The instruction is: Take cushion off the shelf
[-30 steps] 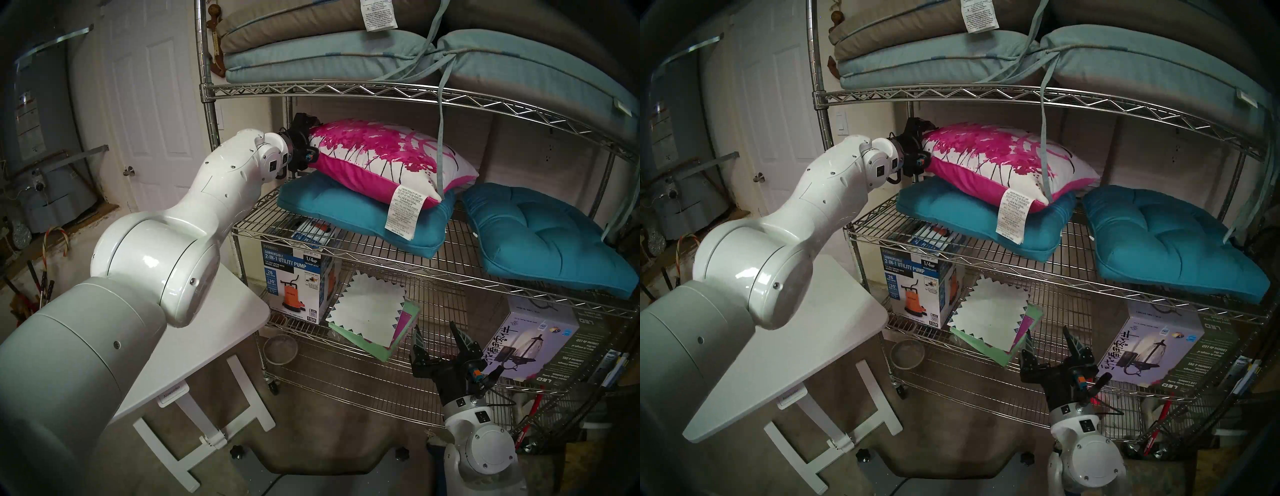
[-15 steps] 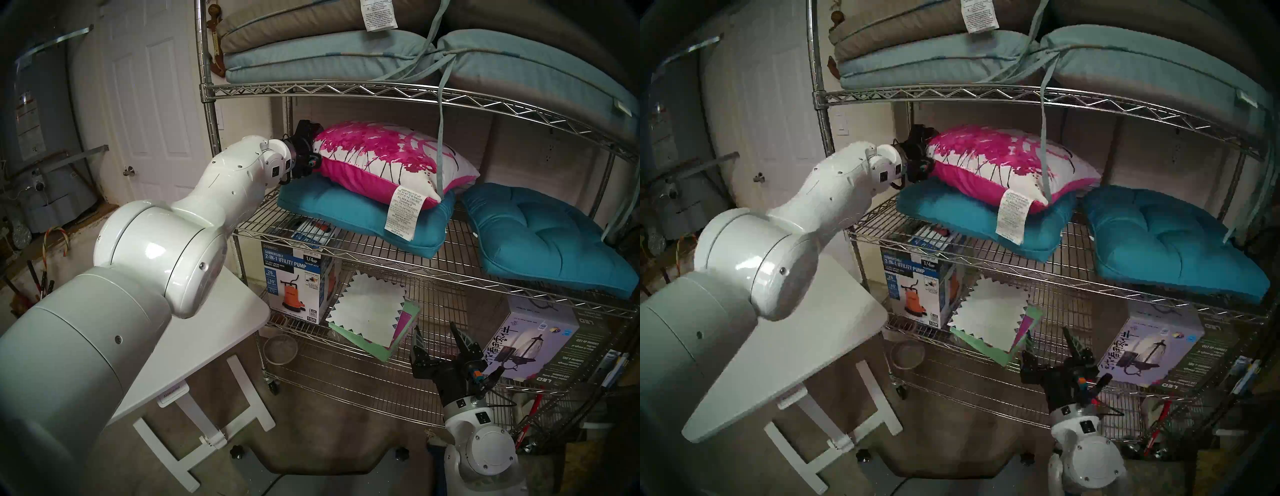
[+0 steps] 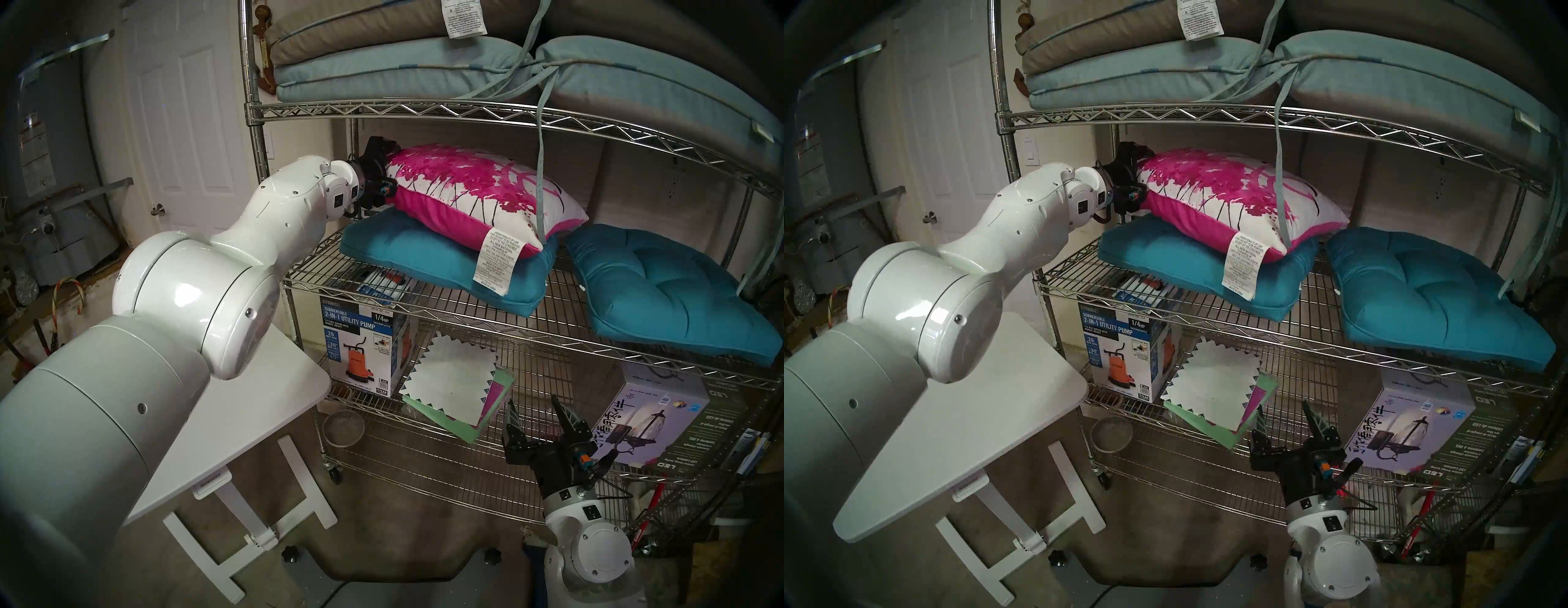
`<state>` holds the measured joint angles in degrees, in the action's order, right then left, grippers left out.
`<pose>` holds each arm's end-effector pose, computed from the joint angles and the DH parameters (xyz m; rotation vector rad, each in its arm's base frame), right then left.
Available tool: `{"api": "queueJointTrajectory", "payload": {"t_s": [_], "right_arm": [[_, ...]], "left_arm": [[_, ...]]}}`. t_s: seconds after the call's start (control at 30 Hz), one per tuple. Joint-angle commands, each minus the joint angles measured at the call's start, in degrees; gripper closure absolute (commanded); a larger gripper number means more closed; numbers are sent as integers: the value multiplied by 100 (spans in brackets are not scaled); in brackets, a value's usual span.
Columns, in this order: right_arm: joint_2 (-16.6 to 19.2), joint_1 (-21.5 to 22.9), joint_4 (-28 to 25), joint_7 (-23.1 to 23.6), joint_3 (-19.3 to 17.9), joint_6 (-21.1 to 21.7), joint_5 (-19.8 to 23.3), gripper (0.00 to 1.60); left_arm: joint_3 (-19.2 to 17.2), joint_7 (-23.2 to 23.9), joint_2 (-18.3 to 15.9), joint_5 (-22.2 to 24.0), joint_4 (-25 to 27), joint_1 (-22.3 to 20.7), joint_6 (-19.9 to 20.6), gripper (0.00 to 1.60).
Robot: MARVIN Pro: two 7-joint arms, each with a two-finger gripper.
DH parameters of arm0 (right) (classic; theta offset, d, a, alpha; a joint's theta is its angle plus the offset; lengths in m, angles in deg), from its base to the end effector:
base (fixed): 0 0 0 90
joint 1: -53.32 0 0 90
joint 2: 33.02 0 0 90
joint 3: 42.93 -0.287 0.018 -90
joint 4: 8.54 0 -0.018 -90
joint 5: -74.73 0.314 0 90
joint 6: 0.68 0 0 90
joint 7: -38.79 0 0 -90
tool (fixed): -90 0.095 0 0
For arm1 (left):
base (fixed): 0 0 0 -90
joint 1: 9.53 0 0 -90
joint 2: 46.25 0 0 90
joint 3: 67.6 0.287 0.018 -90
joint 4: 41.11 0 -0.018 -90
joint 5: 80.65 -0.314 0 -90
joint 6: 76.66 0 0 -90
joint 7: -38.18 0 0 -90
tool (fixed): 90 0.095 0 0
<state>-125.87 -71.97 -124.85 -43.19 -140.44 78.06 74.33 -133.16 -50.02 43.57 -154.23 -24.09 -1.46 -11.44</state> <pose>0.2480 -0.0313 -0.3083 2.1643 0.0587 2.2364 0.6799 -0.0855 0.0031 -0.7223 1.6012 -1.4876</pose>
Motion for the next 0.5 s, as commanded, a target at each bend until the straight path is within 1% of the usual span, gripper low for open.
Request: {"api": "queueJointTrajectory", "payload": {"t_s": [0.0, 0.27, 0.33, 0.47], "right_arm": [[-13, 14, -145, -7, 8, -29, 8, 0], [-13, 12, -148, -8, 8, -28, 8, 0], [-13, 12, -148, -8, 8, -28, 8, 0], [-14, 10, -151, -8, 9, -27, 7, 0]], "left_arm": [[-45, -126, 182, 32, -11, -339, 72, 0], [-52, -185, 211, 10, -128, -396, 89, 0], [5, -160, 208, -55, -183, -438, 106, 0], [110, -139, 193, -151, -221, -447, 1, 0]]}}
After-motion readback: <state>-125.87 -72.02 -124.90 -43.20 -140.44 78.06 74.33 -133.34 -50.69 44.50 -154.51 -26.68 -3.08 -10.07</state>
